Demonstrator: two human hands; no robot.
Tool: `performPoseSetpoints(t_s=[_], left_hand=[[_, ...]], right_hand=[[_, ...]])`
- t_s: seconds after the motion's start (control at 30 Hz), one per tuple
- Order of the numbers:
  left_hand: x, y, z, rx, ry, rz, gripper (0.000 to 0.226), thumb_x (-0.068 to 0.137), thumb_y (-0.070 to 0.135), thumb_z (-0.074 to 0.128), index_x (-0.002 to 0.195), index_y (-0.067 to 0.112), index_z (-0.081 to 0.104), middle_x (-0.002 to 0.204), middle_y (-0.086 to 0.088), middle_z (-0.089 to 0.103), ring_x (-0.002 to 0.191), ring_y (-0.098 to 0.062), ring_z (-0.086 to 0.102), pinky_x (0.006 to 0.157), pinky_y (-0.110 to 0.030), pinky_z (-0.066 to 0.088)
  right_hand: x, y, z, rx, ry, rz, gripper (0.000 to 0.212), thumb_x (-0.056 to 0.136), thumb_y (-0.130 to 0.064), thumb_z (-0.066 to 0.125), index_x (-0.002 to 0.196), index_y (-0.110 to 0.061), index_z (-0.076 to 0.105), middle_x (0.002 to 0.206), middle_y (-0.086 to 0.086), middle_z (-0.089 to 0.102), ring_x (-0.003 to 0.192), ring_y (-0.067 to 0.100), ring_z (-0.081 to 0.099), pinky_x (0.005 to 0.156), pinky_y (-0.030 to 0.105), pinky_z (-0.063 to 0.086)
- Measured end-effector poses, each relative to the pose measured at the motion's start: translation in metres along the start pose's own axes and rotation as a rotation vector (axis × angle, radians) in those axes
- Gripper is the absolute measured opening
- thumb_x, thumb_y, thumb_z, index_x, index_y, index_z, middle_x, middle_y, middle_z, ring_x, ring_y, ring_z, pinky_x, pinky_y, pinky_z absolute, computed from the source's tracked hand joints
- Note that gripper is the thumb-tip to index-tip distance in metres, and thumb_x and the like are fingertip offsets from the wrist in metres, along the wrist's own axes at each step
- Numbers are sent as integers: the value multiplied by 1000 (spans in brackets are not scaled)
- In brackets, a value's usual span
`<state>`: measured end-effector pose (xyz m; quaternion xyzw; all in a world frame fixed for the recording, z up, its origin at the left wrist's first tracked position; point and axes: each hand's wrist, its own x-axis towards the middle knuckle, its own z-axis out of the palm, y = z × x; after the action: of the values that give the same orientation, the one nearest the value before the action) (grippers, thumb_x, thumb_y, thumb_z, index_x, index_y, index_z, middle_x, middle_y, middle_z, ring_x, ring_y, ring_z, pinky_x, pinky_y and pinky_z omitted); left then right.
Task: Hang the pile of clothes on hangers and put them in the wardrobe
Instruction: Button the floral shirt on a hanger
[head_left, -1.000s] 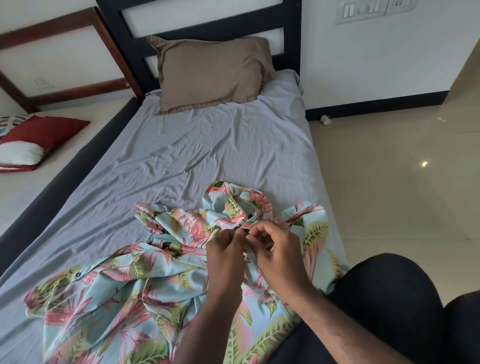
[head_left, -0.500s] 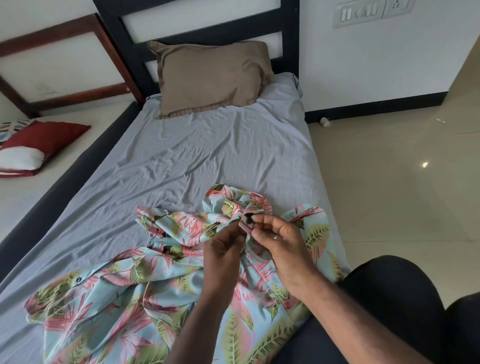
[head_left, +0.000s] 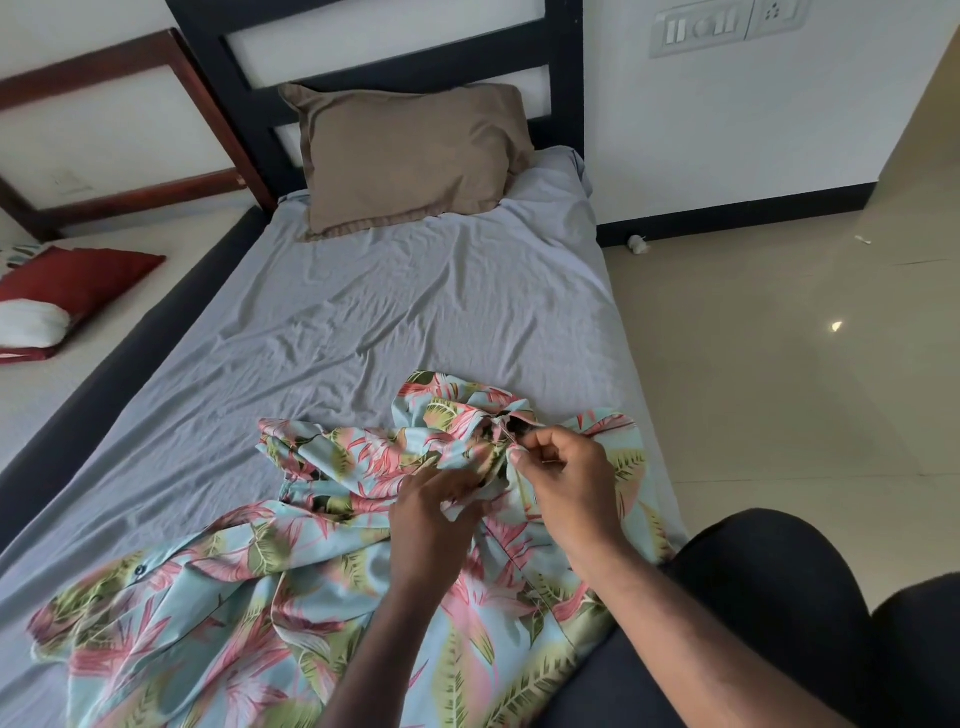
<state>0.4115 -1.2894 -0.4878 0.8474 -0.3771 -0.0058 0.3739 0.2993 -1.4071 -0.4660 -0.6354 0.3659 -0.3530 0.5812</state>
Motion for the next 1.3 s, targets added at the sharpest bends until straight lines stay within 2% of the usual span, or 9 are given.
performPoseSetpoints(t_s=[0.2, 0.33, 0.43, 0.5, 0.67, 1.0, 1.13, 1.23, 1.3], left_hand=[[8, -8, 9, 64, 29, 16, 35, 76, 15, 83, 109, 29, 78, 96, 13, 68, 90, -19, 63, 79, -45, 53], [11, 2, 6, -49, 19, 131, 23, 86, 11, 74, 108, 17, 79, 95, 10, 69, 89, 7, 60, 78, -6, 42], [12, 0, 11, -133, -10, 74, 30, 89, 1, 60, 109, 15, 78, 99, 6, 73, 93, -3, 65, 79, -23, 52], [13, -3, 16, -152, -4, 3, 32, 89, -2, 62, 109, 18, 78, 95, 7, 73, 87, -6, 67, 74, -29, 54], [11, -4, 22, -172, 3, -57, 27, 80, 0, 76, 99, 20, 77, 83, 8, 68, 74, -4, 64, 67, -27, 54], [6, -15, 27, 4, -60, 36, 21, 83, 5, 70, 98, 15, 81, 95, 9, 70, 81, -9, 64, 68, -24, 51], [5, -11, 27, 48, -97, 3, 22, 80, 7, 64, 92, 17, 79, 93, 8, 64, 78, -12, 58, 60, -26, 45], [6, -3, 24, -88, -96, -101, 22, 76, -4, 63, 79, 17, 71, 79, 8, 64, 70, -13, 58, 58, -24, 42], [7, 3, 14, -264, 16, -210, 20, 82, -3, 68, 77, 16, 69, 74, 5, 68, 70, -13, 63, 62, -27, 48]], right_hand=[[2, -2, -2, -59, -16, -38, 10, 93, -18, 73, 85, -20, 66, 69, -5, 65, 59, 5, 58, 50, 21, 46], [5, -3, -4, -81, -43, -5, 9, 94, -22, 73, 86, -19, 68, 70, -3, 67, 59, 5, 57, 50, 16, 43], [5, -4, -4, -48, -62, 79, 2, 93, -17, 72, 92, -18, 71, 75, -3, 70, 63, 4, 61, 57, 20, 48], [4, -6, -4, 22, -93, 156, 16, 91, -8, 70, 99, -22, 70, 79, -4, 72, 63, 5, 63, 59, 28, 53], [2, -10, -3, 114, -196, 215, 42, 84, 9, 66, 111, -23, 65, 92, -3, 77, 66, 3, 64, 63, 30, 52], [3, -9, -4, 215, -145, 218, 28, 80, 11, 77, 98, -7, 66, 81, 4, 78, 70, 11, 73, 59, 20, 53], [4, -8, -4, 198, -182, 244, 35, 76, 15, 77, 99, -10, 67, 84, 4, 78, 73, 14, 74, 65, 26, 57], [0, -8, -3, 135, -246, 239, 41, 73, 16, 78, 97, -15, 67, 82, 0, 77, 72, 12, 73, 70, 31, 58], [-2, -7, -3, 25, -215, 168, 37, 73, 12, 81, 90, -18, 67, 76, -2, 75, 67, 5, 70, 67, 24, 56]])
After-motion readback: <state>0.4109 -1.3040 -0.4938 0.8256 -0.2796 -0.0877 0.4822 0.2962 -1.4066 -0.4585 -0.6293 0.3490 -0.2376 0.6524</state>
